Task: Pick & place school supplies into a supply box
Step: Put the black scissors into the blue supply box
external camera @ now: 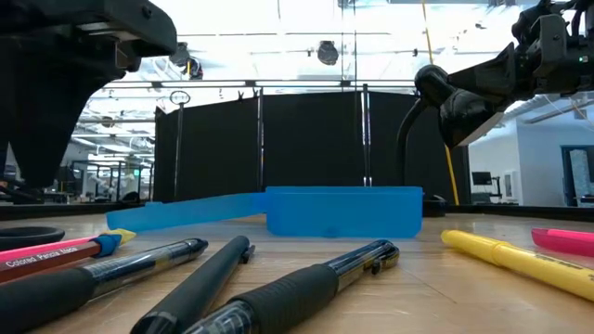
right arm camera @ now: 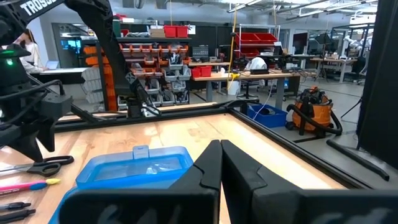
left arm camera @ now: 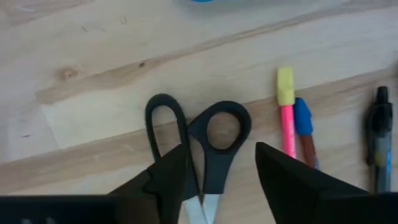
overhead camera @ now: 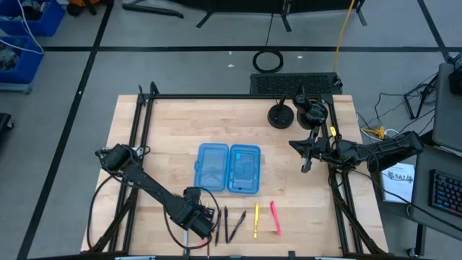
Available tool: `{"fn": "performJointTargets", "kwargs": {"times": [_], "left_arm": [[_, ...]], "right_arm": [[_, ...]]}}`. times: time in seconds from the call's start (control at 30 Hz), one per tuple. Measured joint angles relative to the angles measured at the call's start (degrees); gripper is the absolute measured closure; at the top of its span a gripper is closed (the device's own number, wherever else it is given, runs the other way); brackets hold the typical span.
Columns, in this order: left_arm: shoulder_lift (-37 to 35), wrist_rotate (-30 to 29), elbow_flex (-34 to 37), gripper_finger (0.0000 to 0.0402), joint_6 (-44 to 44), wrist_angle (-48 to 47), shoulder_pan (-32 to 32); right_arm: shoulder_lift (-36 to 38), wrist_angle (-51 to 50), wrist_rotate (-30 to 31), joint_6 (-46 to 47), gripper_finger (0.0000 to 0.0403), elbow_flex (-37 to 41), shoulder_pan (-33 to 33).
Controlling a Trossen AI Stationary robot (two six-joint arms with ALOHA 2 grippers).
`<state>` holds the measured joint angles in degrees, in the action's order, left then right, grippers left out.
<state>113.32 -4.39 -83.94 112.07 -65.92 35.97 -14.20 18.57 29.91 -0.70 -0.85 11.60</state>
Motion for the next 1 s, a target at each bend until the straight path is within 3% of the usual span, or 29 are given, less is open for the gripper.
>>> {"fn": "performJointTargets", "kwargs": {"times": [0.27,0.5,0.73,1.0], "left_arm": [[-0.02,0.42,2.52,0.0185,0.49,1.19,-0.01],[-0.02,2.95,9.02,0.0204,1.68,9.05,0.13],[-0.37,3.26,10.77,0.0221,1.22,10.80,-0.12],[-1.16,4.68,17.52,0.0254,-2.60,22.15,-1.75]], "right_arm": [[-0.02,-0.01,0.00,0.01,0.0403,-0.01,0.00],[-0.02,-0.03,0.01,-0.06,0.0403,0.00,0.01],[-0.02,-0.03,0.02,-0.15,0.0403,-0.01,0.01],[-0.01,-0.03,0.02,-0.17,0.0403,-0.01,0.01]]}}
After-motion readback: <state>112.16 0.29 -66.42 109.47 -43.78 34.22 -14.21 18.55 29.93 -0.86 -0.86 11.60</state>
